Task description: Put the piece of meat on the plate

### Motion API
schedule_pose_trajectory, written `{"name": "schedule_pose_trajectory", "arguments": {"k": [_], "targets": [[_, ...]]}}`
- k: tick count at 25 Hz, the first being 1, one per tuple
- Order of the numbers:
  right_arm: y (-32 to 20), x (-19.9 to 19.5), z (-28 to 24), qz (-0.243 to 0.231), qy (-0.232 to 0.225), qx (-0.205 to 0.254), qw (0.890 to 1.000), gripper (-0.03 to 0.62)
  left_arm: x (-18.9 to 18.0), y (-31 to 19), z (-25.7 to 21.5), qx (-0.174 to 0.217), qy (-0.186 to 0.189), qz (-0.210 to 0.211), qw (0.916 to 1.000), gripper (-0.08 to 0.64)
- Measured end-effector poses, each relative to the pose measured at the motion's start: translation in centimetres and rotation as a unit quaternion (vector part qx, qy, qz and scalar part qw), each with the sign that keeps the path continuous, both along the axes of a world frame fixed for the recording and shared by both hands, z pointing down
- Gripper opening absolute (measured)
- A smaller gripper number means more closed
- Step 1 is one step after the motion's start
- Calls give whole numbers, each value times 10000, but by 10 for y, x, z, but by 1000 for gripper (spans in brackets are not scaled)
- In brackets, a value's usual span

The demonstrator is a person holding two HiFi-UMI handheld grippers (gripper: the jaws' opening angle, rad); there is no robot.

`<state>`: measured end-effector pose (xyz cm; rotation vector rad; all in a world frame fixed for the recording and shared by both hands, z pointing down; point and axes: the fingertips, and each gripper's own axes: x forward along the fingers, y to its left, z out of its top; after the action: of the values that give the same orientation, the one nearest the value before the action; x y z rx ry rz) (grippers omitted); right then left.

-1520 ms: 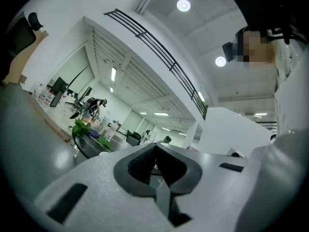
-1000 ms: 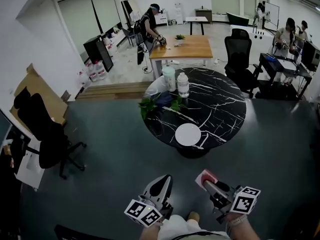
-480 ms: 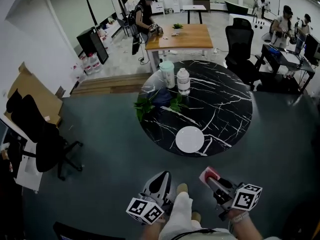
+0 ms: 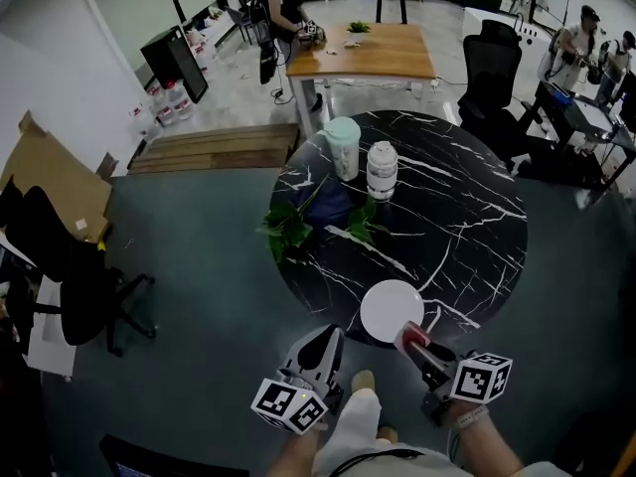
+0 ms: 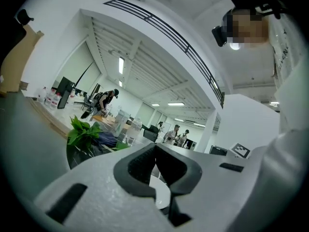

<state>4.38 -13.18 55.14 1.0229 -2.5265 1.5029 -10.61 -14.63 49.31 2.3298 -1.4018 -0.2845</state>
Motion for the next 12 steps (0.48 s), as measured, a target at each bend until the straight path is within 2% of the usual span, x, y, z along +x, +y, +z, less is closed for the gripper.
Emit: {"name": "schedule_pose_trajectory", "arguments": {"k": [8,12], "targets": [[-44,-29,63,-100,471,-925,9945,87,-4,-44,36,-390,-20,183,9991,9],[-65,-32,80,-180,499,-1171,9917,87,0,-53,54,-564,55,200,9982,9]]}}
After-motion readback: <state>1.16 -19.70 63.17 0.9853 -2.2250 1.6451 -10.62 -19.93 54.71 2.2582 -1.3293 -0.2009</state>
